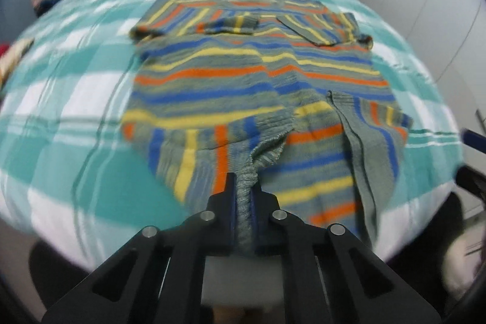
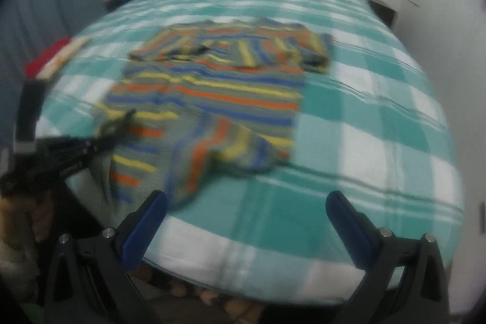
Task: Fold small clothes
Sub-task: 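Grasp the cardigan hem with the left tool while the right tool grasps the hem, then lift the hem with both tools and fold it up over the cardigan body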
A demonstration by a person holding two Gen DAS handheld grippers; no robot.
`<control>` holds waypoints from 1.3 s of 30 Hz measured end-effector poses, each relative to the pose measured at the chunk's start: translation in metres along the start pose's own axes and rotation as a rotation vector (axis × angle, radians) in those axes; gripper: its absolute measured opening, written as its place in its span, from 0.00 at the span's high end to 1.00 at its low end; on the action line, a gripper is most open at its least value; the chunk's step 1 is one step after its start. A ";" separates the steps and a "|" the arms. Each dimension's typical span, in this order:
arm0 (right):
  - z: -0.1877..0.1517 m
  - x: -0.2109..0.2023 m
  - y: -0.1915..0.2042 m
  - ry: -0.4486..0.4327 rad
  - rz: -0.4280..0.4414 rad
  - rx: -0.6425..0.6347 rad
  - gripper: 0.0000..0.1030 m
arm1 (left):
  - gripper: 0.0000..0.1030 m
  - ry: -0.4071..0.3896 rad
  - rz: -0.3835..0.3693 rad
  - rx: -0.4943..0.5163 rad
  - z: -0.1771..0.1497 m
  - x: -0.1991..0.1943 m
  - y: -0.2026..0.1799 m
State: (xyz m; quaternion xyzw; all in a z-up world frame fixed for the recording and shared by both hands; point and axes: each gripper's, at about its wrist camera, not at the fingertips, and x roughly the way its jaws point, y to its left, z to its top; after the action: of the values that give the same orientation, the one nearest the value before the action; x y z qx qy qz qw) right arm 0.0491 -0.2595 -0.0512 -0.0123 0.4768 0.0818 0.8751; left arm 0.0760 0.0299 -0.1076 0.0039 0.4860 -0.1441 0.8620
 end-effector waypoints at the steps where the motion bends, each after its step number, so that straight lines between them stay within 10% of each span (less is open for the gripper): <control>1: 0.006 0.004 0.006 -0.003 0.032 -0.020 0.00 | 0.94 0.002 -0.004 -0.017 -0.004 -0.003 0.006; 7: 0.034 0.061 0.057 0.081 0.157 -0.160 0.03 | 0.94 0.024 -0.030 -0.134 -0.036 -0.016 0.041; 10: 0.034 0.095 0.070 0.163 0.142 -0.191 0.33 | 0.94 0.044 -0.031 -0.165 -0.047 -0.013 0.048; 12: 0.028 0.097 0.062 0.177 0.099 -0.162 0.72 | 0.94 0.049 -0.041 -0.180 -0.052 -0.014 0.052; 18: -0.007 0.048 0.011 0.197 0.106 -0.035 0.90 | 0.93 0.067 -0.055 -0.178 -0.061 -0.019 0.064; 23: -0.078 0.033 -0.040 0.342 0.079 0.149 0.91 | 0.92 0.106 -0.028 -0.197 -0.075 -0.027 0.082; 28: -0.120 0.020 -0.078 0.356 0.142 0.349 0.80 | 0.34 0.023 -0.039 -0.303 -0.081 -0.048 0.116; 32: -0.102 0.006 -0.098 0.168 0.277 0.443 0.33 | 0.34 0.006 -0.090 -0.360 -0.068 -0.034 0.126; 37: -0.068 0.037 -0.095 0.103 0.451 0.354 0.33 | 0.52 0.070 -0.175 -0.299 -0.056 -0.004 0.104; 39: -0.070 0.055 -0.089 0.136 0.519 0.328 0.52 | 0.66 0.076 -0.186 -0.258 -0.054 0.000 0.092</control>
State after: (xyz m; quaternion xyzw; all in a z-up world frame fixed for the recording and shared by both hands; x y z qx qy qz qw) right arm 0.0338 -0.3466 -0.1403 0.2457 0.5281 0.2234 0.7816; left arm 0.0544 0.1258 -0.1482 -0.1466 0.5311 -0.1596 0.8192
